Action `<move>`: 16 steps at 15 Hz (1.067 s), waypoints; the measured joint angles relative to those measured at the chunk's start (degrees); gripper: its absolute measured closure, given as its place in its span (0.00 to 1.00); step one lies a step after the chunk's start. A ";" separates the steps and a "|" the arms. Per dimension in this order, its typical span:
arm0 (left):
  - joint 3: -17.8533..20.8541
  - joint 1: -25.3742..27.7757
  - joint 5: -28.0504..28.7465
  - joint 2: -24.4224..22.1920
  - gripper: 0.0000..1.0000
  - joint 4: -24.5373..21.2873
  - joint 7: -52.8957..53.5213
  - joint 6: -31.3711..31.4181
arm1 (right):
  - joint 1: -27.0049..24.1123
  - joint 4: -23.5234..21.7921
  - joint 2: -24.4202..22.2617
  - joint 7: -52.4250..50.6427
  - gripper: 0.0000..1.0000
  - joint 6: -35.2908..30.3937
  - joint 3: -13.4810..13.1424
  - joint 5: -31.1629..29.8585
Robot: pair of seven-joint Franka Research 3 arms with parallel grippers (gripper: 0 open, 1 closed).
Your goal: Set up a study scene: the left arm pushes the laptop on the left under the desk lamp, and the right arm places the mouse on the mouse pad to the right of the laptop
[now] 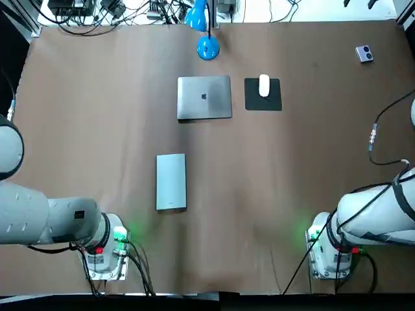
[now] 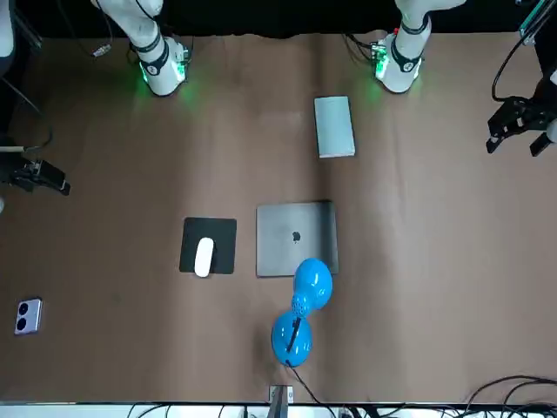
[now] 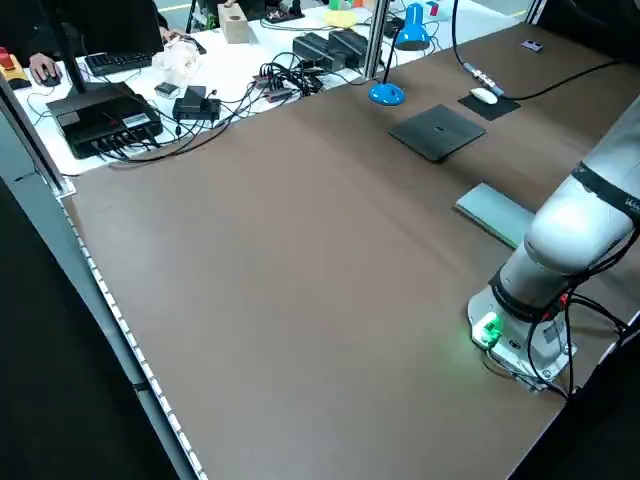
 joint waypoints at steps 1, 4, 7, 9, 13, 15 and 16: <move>0.16 0.12 0.00 0.00 0.00 0.01 -1.09 -0.01 | -0.01 -0.11 0.01 -0.03 0.00 0.13 -0.05 0.00; 0.30 0.86 0.00 0.00 0.00 0.01 -1.47 -0.02 | -0.14 -0.52 0.01 -0.05 0.00 0.34 -0.18 0.00; -0.01 0.84 0.00 0.00 0.00 0.01 -1.50 -0.02 | -0.32 -0.74 0.01 -0.07 0.00 0.42 -0.29 0.00; -0.04 0.85 0.00 0.00 0.00 0.01 -1.51 -0.02 | -0.35 -0.77 0.01 -0.09 0.00 0.43 -0.29 0.00; -0.07 0.84 0.01 0.00 0.00 0.01 -0.87 -0.03 | -0.35 -0.79 0.01 -0.10 0.00 0.44 -0.29 0.00; -0.07 0.84 0.01 0.00 0.00 0.01 0.73 -0.03 | -0.35 -0.81 0.01 -0.11 0.00 0.44 -0.29 0.00; -0.07 0.84 0.01 0.00 0.00 0.01 1.04 -0.03 | -0.35 -0.81 0.01 -0.12 0.00 0.44 -0.29 0.00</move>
